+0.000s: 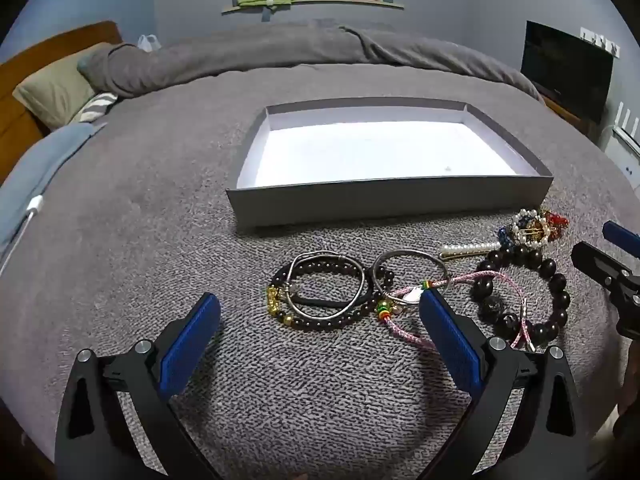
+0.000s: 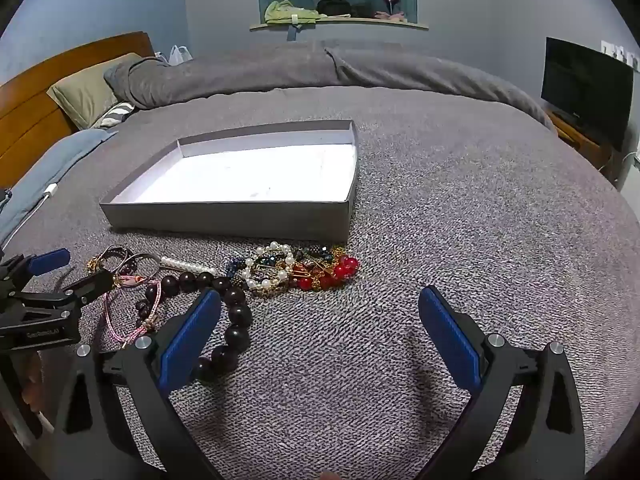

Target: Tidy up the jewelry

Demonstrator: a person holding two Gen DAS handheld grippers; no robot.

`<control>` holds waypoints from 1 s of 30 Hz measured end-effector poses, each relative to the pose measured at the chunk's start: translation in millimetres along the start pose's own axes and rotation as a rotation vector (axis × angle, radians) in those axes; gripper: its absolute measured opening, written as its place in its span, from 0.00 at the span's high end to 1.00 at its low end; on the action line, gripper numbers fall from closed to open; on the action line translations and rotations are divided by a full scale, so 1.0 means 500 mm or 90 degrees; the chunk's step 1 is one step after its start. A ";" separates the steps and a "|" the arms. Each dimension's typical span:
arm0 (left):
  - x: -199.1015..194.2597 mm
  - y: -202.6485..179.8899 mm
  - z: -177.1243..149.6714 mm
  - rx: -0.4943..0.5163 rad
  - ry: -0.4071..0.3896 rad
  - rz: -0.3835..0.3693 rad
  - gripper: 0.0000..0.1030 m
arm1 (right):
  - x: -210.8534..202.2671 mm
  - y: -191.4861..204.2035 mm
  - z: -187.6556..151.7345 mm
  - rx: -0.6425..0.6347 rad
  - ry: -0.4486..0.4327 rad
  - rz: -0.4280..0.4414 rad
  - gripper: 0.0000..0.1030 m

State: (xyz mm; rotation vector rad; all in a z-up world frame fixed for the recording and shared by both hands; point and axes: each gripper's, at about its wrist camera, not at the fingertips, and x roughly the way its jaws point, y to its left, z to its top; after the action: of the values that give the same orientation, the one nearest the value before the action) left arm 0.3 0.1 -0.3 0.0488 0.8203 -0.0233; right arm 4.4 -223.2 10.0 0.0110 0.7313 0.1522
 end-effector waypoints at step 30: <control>0.002 -0.002 0.003 -0.006 0.001 -0.008 0.04 | 0.003 0.004 -0.001 -0.002 -0.001 -0.003 0.05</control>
State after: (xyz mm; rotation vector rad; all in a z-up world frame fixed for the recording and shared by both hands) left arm 2.0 -1.1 0.0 0.0353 0.8225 -0.0321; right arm 4.8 -221.0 9.0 0.0058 0.7301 0.1484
